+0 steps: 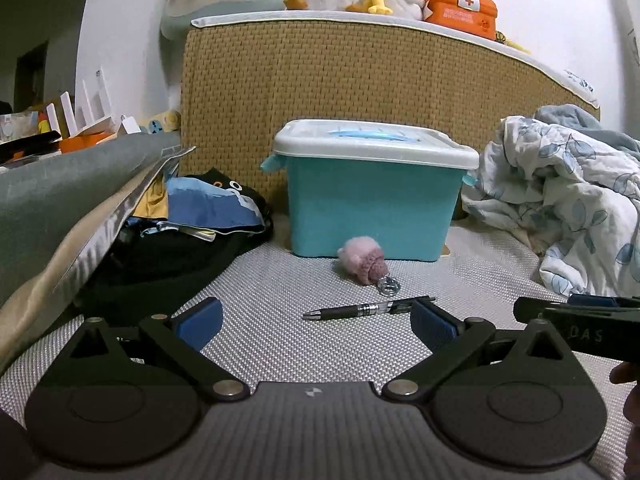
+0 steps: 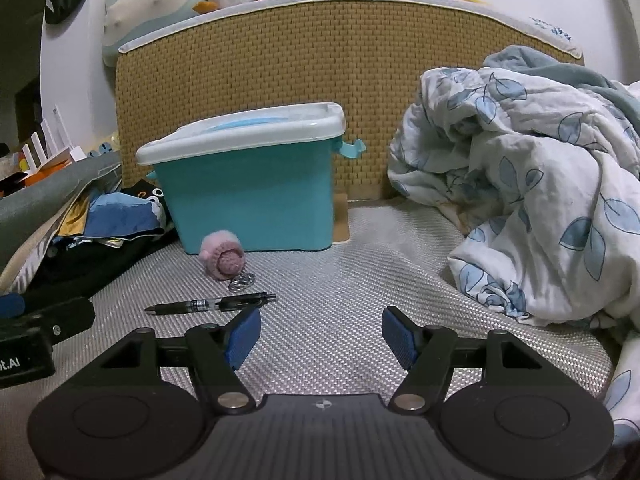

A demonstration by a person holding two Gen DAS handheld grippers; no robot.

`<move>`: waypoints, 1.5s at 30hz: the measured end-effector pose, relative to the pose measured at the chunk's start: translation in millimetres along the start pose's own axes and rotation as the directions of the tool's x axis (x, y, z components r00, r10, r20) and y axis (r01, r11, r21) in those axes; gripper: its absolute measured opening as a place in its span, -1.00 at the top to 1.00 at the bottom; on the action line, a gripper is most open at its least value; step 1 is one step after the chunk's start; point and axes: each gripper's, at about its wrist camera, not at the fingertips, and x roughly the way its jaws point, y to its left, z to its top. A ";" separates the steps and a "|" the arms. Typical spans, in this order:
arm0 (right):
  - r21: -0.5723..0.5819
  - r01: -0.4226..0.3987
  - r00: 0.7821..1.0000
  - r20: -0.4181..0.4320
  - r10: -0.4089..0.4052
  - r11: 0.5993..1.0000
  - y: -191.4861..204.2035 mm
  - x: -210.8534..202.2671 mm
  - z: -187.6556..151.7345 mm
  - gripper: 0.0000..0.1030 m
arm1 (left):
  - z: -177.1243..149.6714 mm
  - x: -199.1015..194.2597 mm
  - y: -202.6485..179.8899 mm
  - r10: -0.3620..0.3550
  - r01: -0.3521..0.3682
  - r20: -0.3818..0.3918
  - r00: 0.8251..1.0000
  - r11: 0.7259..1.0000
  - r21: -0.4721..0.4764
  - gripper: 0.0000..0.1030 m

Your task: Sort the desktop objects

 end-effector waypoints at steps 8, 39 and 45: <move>-0.008 -0.009 1.000 0.001 0.009 1.000 2.7 1.3 -0.1 -0.38 | -1.4 0.3 -4.1 0.002 -0.002 0.001 1.000 1.000 0.021 -1.00; -0.001 -0.011 1.000 0.021 0.011 1.000 3.1 -1.0 0.8 -0.39 | -4.1 3.2 -3.9 -0.013 0.013 -0.011 1.000 1.000 0.011 -1.00; -0.002 -0.013 1.000 0.021 0.013 1.000 3.7 -1.1 0.7 -0.39 | -5.0 4.0 -3.4 -0.013 0.013 -0.017 1.000 1.000 0.010 -1.00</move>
